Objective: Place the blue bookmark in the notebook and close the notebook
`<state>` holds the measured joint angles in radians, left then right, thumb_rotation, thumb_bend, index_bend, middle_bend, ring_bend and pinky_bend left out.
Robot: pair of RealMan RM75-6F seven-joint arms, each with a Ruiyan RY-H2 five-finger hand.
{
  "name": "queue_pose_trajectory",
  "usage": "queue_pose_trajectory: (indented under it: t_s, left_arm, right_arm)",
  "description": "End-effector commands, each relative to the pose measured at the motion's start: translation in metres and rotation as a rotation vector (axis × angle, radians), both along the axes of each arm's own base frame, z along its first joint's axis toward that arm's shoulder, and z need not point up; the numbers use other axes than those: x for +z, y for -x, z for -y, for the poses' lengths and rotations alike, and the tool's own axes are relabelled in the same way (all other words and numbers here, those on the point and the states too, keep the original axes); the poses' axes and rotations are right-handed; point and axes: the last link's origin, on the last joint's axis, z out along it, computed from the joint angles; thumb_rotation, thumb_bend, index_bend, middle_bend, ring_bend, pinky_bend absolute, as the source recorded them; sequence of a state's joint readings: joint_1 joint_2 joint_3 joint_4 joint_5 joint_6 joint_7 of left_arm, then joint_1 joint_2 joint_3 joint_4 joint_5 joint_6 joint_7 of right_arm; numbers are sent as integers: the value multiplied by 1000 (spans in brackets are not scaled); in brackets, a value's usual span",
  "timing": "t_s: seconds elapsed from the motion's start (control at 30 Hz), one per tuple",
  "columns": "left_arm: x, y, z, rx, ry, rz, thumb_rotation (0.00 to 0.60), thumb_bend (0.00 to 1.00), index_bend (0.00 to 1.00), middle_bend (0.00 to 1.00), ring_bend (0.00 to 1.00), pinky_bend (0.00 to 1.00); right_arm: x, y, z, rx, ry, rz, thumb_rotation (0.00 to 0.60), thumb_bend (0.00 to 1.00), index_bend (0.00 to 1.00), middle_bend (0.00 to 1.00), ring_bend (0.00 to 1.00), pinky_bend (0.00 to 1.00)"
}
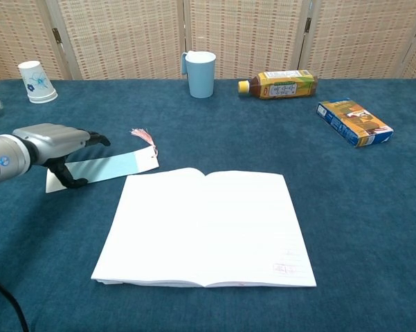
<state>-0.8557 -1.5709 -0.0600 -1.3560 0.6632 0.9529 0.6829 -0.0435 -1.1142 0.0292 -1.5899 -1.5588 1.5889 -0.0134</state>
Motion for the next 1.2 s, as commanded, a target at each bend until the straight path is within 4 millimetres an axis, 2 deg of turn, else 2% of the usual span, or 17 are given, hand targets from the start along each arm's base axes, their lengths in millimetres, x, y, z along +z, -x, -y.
queue_pose_trajectory:
  t_s: [0.03,0.3,0.47,0.73,1.2]
  left_arm:
    - [4,4,-4,29,-16,4,600,400,103,72,0,111]
    - [9,-1,1,87,56,84,600,400,117,72,0,111]
    - [7,-7,8,51,75,55,600,400,118,72,0,111]
    - [1,-6,5,51,45,-29,600,400,108,61,0,111]
    - [-4,-7,6,88,76,4,600,400,150,52,0,111]
  right_arm:
    - [0,0,0,2,1,1,600,211,0,26,0,0]
    - [1,0,-2,2,4,1,600,211,0,26,0,0]
    - [1,1,-2,1,2,3,600,211,0,25,0,0]
    - [2,4,-3,-7,7,3,600,211,0,26,0,0]
    - [1,5,-2,-10,2,5,600,211,0,26,0,0]
